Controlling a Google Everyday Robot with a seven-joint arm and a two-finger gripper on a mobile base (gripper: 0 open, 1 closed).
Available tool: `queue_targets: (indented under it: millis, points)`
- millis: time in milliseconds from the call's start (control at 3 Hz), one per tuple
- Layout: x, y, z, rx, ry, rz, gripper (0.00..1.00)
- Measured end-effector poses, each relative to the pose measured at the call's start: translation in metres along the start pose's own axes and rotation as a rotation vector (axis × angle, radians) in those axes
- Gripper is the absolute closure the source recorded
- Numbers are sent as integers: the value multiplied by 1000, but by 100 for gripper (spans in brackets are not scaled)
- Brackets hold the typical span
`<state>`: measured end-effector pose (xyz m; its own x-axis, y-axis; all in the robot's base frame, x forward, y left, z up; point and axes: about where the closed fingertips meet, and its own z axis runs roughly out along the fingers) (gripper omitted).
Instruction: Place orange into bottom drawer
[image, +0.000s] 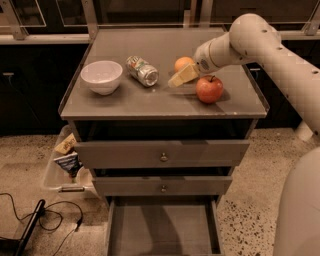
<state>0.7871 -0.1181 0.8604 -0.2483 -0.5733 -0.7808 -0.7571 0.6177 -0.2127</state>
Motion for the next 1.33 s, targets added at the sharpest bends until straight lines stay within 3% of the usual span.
queue_targets:
  millis: [333,1333]
  points:
    - [0,0,0,0,0,0,19]
    - [0,0,0,0,0,0,88]
